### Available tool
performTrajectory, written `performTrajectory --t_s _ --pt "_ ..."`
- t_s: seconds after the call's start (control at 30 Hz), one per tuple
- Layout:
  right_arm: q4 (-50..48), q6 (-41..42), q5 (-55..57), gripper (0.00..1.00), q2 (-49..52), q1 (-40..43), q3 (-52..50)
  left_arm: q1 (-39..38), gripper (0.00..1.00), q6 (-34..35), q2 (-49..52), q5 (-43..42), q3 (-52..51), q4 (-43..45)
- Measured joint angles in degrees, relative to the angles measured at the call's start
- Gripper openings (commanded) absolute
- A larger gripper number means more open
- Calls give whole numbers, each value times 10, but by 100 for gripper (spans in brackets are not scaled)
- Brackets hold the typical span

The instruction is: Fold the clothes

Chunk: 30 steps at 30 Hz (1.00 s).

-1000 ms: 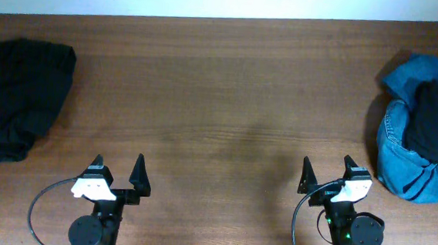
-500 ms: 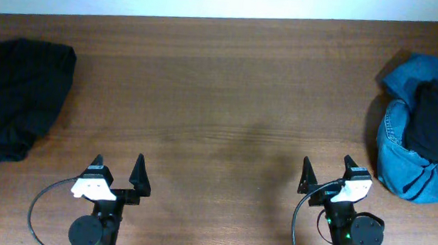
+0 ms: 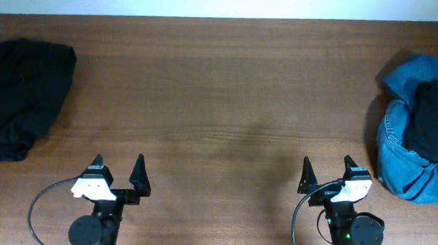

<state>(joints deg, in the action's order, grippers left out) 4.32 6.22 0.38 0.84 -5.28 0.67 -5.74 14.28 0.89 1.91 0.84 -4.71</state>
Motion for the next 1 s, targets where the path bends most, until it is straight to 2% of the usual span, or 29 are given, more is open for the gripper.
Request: performTrajectory --t_s 1.0 --pt "0 0 0 99 0 0 0 0 99 0 0 0 0 0"
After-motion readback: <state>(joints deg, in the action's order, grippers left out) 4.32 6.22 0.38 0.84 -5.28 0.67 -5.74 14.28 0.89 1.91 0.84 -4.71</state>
